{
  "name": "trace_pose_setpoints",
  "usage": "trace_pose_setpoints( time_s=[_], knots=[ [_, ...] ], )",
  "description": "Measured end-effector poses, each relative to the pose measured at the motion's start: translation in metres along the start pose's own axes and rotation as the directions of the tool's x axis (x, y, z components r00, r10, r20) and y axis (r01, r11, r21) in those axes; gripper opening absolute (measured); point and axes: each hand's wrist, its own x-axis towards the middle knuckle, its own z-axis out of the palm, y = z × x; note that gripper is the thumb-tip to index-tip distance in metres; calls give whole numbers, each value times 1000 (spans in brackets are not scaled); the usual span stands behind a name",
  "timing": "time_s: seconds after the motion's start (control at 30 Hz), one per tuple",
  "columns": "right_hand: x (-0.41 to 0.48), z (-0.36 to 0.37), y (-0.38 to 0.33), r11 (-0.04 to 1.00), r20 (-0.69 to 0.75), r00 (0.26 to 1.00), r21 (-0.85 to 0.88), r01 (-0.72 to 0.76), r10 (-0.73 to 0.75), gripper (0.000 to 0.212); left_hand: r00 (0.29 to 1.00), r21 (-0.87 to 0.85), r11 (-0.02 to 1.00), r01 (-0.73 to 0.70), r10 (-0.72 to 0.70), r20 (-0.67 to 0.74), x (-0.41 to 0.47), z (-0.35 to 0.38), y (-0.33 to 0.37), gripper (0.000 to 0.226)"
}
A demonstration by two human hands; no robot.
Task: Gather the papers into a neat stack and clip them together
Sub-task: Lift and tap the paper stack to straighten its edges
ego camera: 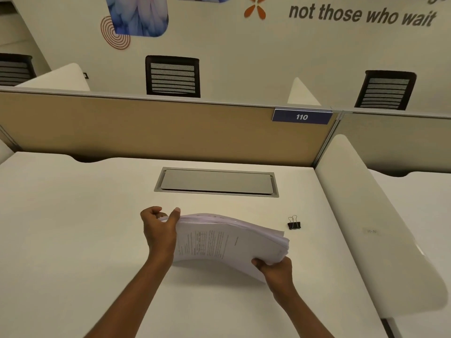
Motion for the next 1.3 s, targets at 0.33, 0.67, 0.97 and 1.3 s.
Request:
trace_pose_setpoints(
  time_s=[0.33, 0.67, 0.97, 1.3],
  knots=[
    [6, -1, 2, 1000, 3, 1000, -5, -20, 20, 34, 821, 28, 998, 48, -55, 569, 40, -42, -49, 81],
    [10, 2, 6, 1000, -18, 1000, 10, -18, 18, 33, 743, 16, 992, 125, -104, 661, 48, -24, -52, 69],
    [12, 4, 4, 1000, -10, 1000, 23, -17, 18, 30, 816, -21, 990, 140, -103, 569, 36, -22, -54, 67],
    [12, 4, 22, 995, -1, 997, -65, -73, 73, 16, 817, -17, 983, 182, -141, 559, 24, -31, -64, 72]
  ],
)
